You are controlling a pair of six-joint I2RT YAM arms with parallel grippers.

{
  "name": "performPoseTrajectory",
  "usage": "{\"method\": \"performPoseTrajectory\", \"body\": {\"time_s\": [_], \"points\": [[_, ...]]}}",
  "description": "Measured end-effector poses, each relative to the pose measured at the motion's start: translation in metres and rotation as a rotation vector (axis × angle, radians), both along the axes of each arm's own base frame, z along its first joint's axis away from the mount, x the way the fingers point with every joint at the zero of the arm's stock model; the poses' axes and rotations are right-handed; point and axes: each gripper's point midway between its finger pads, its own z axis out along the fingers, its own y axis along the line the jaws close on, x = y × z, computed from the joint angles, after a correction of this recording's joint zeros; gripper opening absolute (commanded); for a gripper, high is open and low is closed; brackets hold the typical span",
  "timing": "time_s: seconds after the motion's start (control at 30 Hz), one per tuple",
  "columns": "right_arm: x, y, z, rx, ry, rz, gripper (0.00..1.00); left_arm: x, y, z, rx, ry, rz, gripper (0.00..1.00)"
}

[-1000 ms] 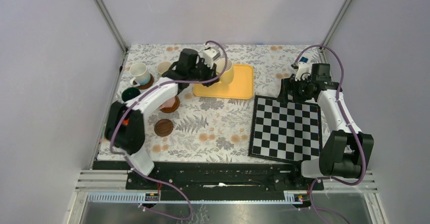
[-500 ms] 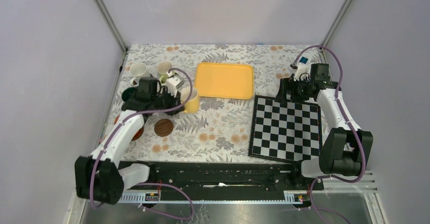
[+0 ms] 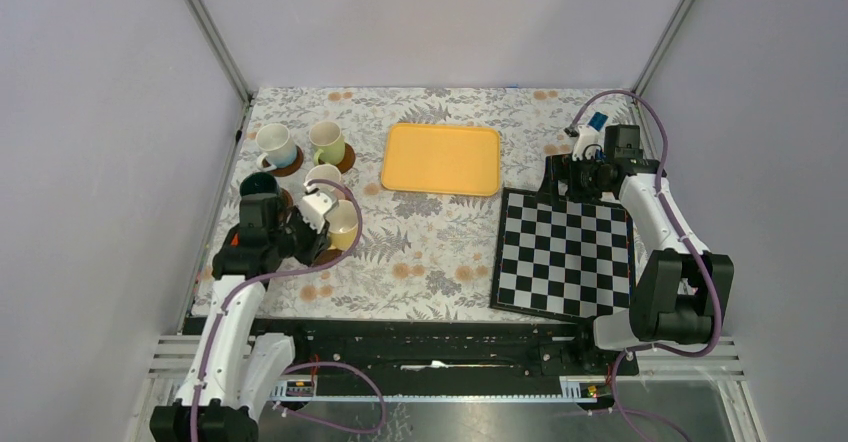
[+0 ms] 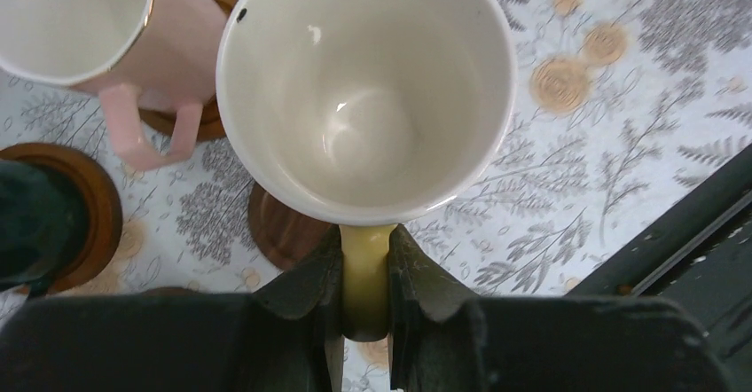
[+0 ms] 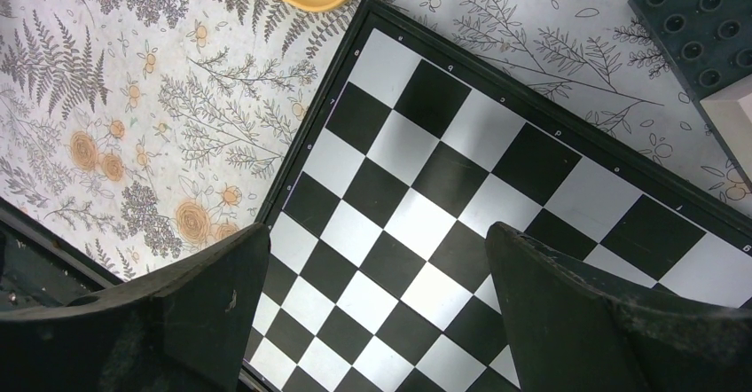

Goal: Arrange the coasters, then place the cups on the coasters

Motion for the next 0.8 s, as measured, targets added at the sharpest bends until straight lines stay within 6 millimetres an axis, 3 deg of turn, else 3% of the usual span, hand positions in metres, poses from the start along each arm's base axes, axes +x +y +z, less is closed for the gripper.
{"method": "performPoseTrajectory", "body": {"time_s": [0.43,0.8], "points": [[0.0,0.001,0.0,-0.001,0.0,0.003,0.98,-0.01,0.053,-0.04,0.15,0.015,0.011,0.0],[0.0,0.0,0.0,-0.005,0.001,0.001,0.98,-0.005,0.06,-0.054,0.156,-0.012,-0.042,0.0]]}}
